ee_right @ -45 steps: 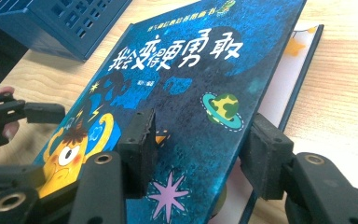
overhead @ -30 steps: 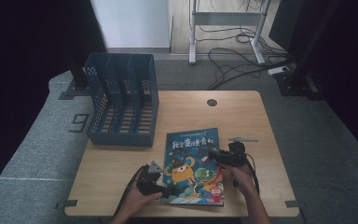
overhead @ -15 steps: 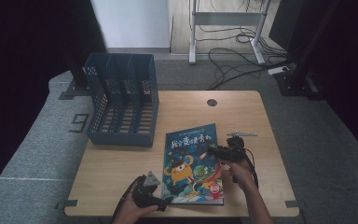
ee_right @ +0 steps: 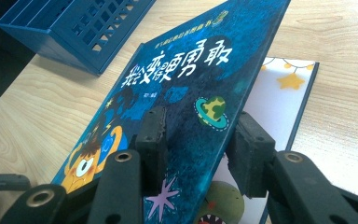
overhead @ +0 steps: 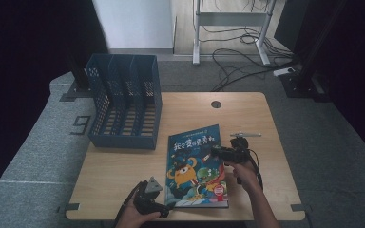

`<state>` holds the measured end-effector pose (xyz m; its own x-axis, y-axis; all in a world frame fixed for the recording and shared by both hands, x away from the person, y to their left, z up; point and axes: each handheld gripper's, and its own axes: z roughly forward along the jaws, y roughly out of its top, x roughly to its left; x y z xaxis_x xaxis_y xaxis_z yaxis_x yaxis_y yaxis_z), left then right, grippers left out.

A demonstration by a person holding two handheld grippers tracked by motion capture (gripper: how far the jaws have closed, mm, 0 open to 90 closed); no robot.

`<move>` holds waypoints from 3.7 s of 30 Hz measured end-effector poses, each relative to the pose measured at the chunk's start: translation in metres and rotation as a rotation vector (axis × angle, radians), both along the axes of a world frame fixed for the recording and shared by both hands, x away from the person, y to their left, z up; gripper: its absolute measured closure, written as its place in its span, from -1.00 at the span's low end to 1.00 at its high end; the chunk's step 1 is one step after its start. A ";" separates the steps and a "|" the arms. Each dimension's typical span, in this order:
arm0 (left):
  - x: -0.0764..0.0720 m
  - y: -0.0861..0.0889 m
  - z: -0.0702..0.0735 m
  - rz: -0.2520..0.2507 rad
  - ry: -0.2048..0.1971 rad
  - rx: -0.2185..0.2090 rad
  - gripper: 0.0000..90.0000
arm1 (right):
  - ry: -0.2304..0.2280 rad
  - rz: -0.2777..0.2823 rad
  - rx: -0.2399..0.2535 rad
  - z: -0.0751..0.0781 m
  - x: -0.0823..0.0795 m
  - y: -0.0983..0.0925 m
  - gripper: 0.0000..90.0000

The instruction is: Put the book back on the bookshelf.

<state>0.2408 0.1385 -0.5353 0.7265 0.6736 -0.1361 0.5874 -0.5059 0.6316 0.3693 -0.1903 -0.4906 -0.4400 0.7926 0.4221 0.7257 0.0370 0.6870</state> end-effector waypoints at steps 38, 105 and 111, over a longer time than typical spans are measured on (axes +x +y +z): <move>0.000 -0.022 -0.002 -0.022 0.020 0.027 -0.87 | -0.009 0.019 0.076 0.013 0.005 -0.005 0.51; 0.025 -0.020 0.000 -0.007 0.072 -0.012 -0.82 | -0.068 0.039 0.089 0.034 0.030 0.009 0.60; 0.030 -0.023 0.000 0.001 0.078 -0.016 -0.84 | -0.105 0.025 0.071 0.044 0.026 0.008 0.61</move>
<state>0.2707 0.1154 -0.5352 0.7128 0.6714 -0.2030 0.6354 -0.4956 0.5922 0.3952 -0.1818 -0.4470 -0.5042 0.7504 0.4274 0.6490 0.0027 0.7608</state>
